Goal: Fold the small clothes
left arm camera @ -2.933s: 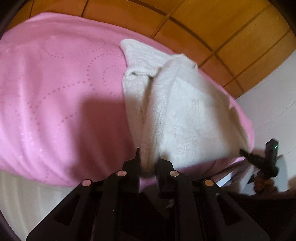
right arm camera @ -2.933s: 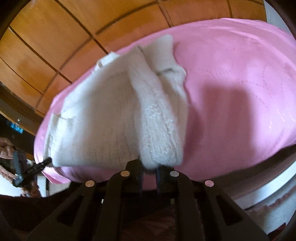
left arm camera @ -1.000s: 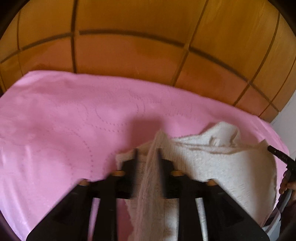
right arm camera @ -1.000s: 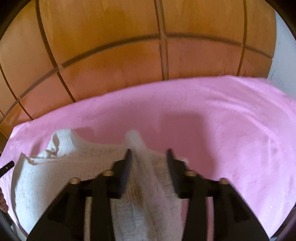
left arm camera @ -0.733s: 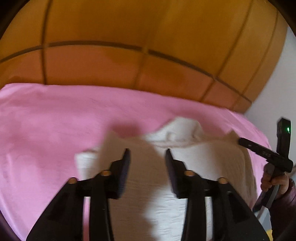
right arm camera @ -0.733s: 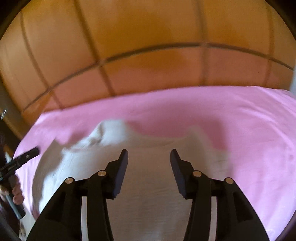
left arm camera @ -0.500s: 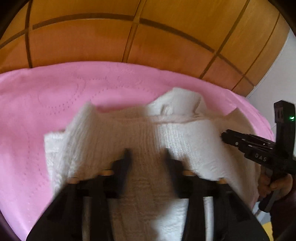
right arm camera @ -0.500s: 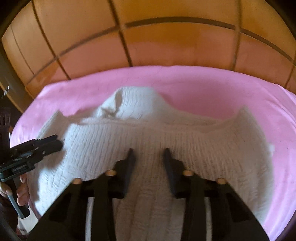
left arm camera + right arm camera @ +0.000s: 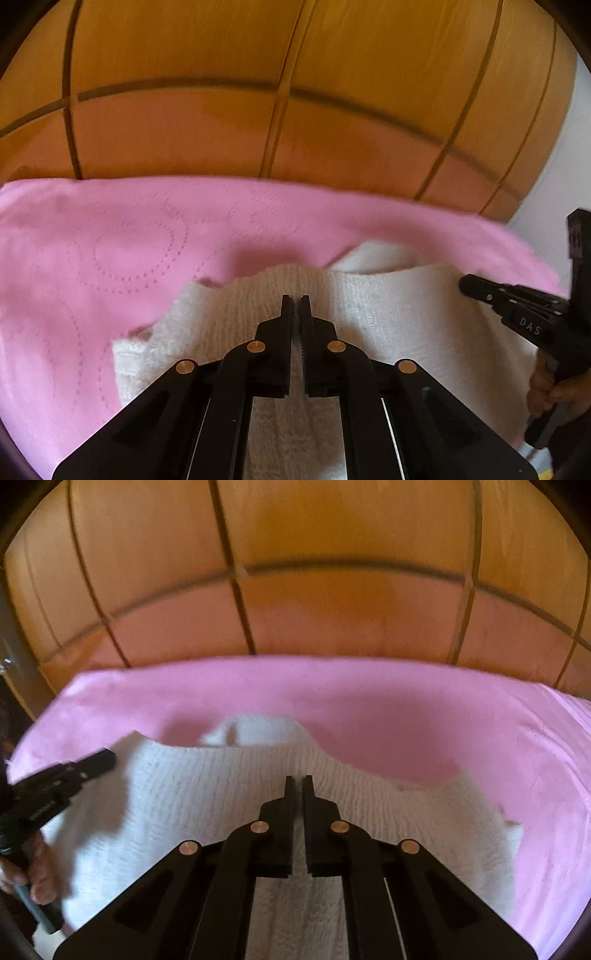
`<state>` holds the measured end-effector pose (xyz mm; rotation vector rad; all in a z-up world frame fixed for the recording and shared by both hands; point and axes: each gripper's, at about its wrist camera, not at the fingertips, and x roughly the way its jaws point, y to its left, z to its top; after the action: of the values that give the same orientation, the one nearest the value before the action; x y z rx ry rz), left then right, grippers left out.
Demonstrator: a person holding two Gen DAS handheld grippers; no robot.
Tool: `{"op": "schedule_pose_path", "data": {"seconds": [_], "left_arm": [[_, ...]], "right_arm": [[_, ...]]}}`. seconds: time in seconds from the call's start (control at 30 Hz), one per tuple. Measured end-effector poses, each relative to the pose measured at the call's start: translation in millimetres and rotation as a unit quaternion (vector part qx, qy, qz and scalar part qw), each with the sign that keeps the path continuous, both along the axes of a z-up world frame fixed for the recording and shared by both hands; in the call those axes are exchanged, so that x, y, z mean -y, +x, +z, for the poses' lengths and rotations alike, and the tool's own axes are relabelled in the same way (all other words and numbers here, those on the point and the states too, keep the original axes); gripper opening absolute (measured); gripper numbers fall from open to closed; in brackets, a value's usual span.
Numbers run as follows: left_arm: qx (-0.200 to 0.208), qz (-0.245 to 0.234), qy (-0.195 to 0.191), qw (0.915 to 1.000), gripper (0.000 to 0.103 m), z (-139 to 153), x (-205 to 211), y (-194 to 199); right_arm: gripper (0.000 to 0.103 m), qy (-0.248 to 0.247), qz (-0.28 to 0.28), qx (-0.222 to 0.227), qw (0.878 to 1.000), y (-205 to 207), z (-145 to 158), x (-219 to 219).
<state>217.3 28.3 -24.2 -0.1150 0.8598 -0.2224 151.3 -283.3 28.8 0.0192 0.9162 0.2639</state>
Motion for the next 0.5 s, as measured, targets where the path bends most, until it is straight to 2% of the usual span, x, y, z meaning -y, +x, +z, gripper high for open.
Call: {"op": "schedule_pose_path", "data": {"seconds": [0.1, 0.2, 0.23, 0.3, 0.37, 0.4, 0.47, 0.5], "left_arm": [[-0.045, 0.015, 0.026, 0.9985, 0.003, -31.0, 2.3, 13.0], [-0.045, 0.027, 0.02, 0.9984, 0.003, -31.0, -3.0, 9.5], [-0.049, 0.033, 0.013, 0.9981, 0.003, -27.0, -6.1, 7.6], [-0.039, 0.044, 0.008, 0.9982, 0.004, -13.7, -11.8, -3.8], [-0.02, 0.044, 0.005, 0.9988, 0.025, -1.7, -16.8, -21.8], [-0.01, 0.044, 0.001, 0.999, 0.029, 4.7, -19.1, -32.0], [0.012, 0.039, -0.012, 0.9991, 0.044, 14.6, -23.8, -57.4], [0.02, 0.039, -0.021, 0.9988, 0.044, 17.4, -26.7, -73.4]], "right_arm": [[0.003, -0.025, -0.015, -0.031, 0.999, 12.0, -35.5, -4.5], [0.004, -0.014, -0.024, -0.031, 0.999, 11.3, -39.6, -1.0], [0.007, -0.006, -0.023, -0.033, 0.999, 10.3, -36.5, 1.1], [0.021, -0.003, -0.025, -0.026, 0.999, 4.6, -28.4, 5.0], [0.042, 0.017, -0.023, -0.014, 1.0, -9.9, -13.5, 10.8], [0.043, 0.023, -0.018, -0.009, 1.0, -17.5, -7.6, 11.6], [0.047, 0.039, 0.002, 0.006, 0.999, -43.6, 6.1, 9.4], [0.048, 0.044, 0.012, 0.007, 0.999, -54.1, 9.1, 7.5]]}}
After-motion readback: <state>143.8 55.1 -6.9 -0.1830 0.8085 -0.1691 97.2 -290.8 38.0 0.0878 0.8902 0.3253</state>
